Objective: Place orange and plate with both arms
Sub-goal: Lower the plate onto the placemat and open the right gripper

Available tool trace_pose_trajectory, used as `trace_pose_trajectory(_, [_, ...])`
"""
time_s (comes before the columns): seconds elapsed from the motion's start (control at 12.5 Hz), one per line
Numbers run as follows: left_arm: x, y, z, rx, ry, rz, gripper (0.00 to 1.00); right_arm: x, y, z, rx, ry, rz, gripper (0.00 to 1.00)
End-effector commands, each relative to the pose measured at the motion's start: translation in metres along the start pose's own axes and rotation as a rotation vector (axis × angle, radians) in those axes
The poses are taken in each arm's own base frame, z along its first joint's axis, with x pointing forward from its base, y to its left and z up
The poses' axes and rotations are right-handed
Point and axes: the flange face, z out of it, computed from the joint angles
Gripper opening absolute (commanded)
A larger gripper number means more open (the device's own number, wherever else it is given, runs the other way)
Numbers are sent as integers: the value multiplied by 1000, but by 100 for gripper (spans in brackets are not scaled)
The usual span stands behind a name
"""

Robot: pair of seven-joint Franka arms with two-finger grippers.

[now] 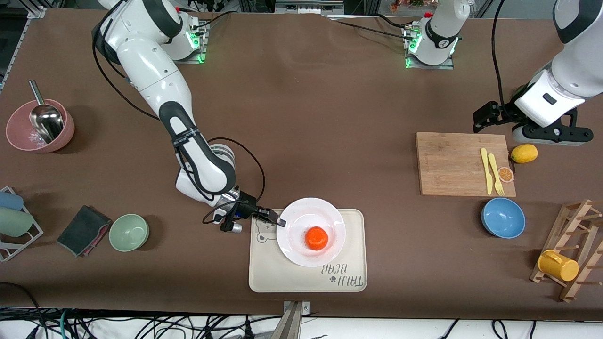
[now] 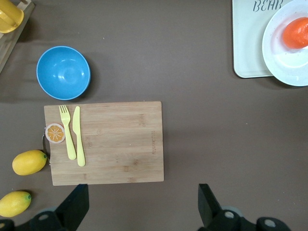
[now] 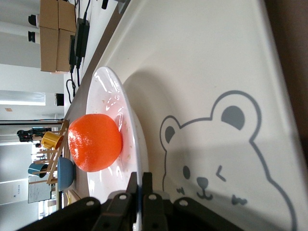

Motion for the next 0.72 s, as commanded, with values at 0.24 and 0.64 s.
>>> trace_pose_trajectory(0.24, [-3, 0, -8, -10, 1, 6, 100, 14, -19, 0, 24, 34, 7, 0])
trace_pose_trajectory(0.64, [-3, 0, -8, -10, 1, 6, 100, 4, -17, 10, 16, 14, 0, 0])
